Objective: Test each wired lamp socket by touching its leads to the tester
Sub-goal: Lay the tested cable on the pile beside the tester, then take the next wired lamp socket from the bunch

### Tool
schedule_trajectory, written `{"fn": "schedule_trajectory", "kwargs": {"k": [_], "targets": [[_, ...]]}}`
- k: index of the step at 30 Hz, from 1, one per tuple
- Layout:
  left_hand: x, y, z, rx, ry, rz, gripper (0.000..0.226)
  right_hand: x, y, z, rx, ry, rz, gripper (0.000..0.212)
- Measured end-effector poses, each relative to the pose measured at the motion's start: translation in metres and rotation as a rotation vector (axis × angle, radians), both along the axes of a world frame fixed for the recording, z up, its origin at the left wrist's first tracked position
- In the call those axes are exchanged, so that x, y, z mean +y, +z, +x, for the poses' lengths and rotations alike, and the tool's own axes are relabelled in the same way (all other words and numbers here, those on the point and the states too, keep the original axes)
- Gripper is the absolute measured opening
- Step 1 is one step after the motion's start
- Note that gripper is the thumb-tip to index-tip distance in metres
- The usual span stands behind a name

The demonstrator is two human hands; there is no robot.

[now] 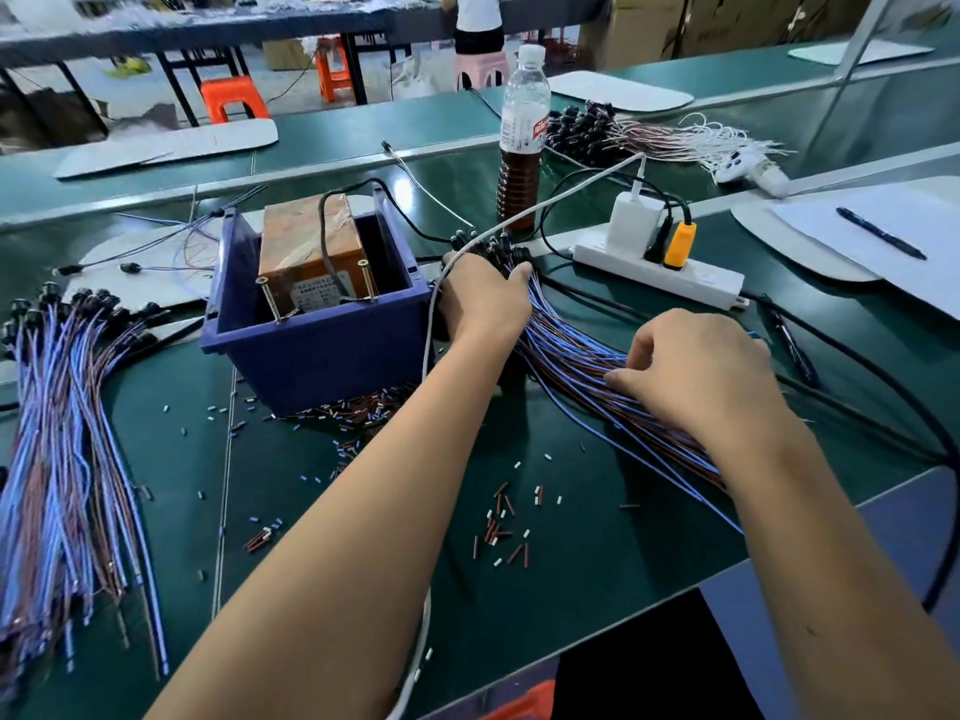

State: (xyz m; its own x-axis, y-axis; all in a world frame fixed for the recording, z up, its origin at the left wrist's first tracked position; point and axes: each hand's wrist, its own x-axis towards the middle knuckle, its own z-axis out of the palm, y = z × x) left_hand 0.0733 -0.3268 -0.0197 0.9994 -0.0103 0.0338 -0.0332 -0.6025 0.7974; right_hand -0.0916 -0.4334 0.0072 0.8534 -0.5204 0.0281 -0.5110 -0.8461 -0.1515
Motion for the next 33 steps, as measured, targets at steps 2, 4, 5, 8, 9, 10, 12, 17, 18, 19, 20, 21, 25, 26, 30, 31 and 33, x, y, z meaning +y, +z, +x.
{"fn": "schedule_trajectory", "kwargs": {"k": [2, 4, 5, 8, 9, 10, 12, 17, 18, 19, 20, 21, 25, 26, 30, 31, 33], "targets": [[0.002, -0.001, -0.001, 0.079, 0.0, -0.038, 0.053, 0.0, -0.003, -0.001, -0.133, 0.013, 0.006, 0.031], [0.003, -0.004, -0.005, 0.097, -0.023, -0.04, 0.043, 0.004, -0.006, 0.001, -0.269, 0.093, 0.051, 0.03], [0.004, -0.005, -0.009, 0.081, -0.035, -0.026, 0.033, 0.008, -0.007, 0.004, -0.303, 0.136, 0.081, 0.027], [0.007, -0.007, -0.019, 0.046, -0.041, 0.016, 0.012, 0.022, -0.019, 0.013, -0.29, 0.194, 0.128, 0.014], [0.008, -0.007, -0.021, 0.048, -0.037, 0.01, 0.012, 0.025, -0.024, 0.016, -0.28, 0.193, 0.134, 0.012], [0.009, -0.007, -0.023, 0.053, -0.034, -0.005, 0.013, 0.028, -0.029, 0.017, -0.281, 0.19, 0.132, 0.011], [0.011, -0.006, -0.025, 0.058, -0.042, -0.03, 0.013, 0.03, -0.036, 0.019, -0.304, 0.182, 0.114, 0.012], [0.017, 0.0, -0.031, 0.139, -0.223, -0.089, 0.013, 0.028, -0.031, 0.02, -0.373, 0.157, 0.203, 0.013], [0.019, 0.002, -0.033, 0.174, -0.265, -0.103, 0.014, 0.029, -0.029, 0.02, -0.408, 0.158, 0.225, 0.011], [0.023, 0.005, -0.036, 0.213, -0.299, -0.115, 0.019, 0.031, -0.025, 0.02, -0.452, 0.163, 0.239, 0.008], [0.029, 0.008, -0.038, 0.253, -0.332, -0.129, 0.023, 0.035, -0.021, 0.019, -0.502, 0.17, 0.246, 0.006], [0.037, 0.011, -0.041, 0.287, -0.366, -0.136, 0.027, 0.04, -0.017, 0.02, -0.557, 0.179, 0.25, 0.005], [0.079, 0.027, -0.063, 0.373, -0.555, -0.099, 0.03, 0.075, 0.002, 0.023, -0.771, 0.246, 0.288, 0.013], [0.093, 0.032, -0.07, 0.371, -0.591, -0.078, 0.027, 0.088, 0.006, 0.025, -0.797, 0.283, 0.297, 0.013], [0.16, 0.041, -0.089, 0.409, -0.63, -0.052, 0.034, 0.141, 0.013, 0.032, -0.783, 0.483, 0.339, 0.01], [0.182, 0.042, -0.09, 0.423, -0.628, -0.045, 0.031, 0.155, 0.013, 0.034, -0.77, 0.534, 0.351, 0.01], [0.223, 0.044, -0.088, 0.423, -0.567, -0.012, 0.025, 0.184, 0.015, 0.038, -0.739, 0.622, 0.372, 0.01]]}}
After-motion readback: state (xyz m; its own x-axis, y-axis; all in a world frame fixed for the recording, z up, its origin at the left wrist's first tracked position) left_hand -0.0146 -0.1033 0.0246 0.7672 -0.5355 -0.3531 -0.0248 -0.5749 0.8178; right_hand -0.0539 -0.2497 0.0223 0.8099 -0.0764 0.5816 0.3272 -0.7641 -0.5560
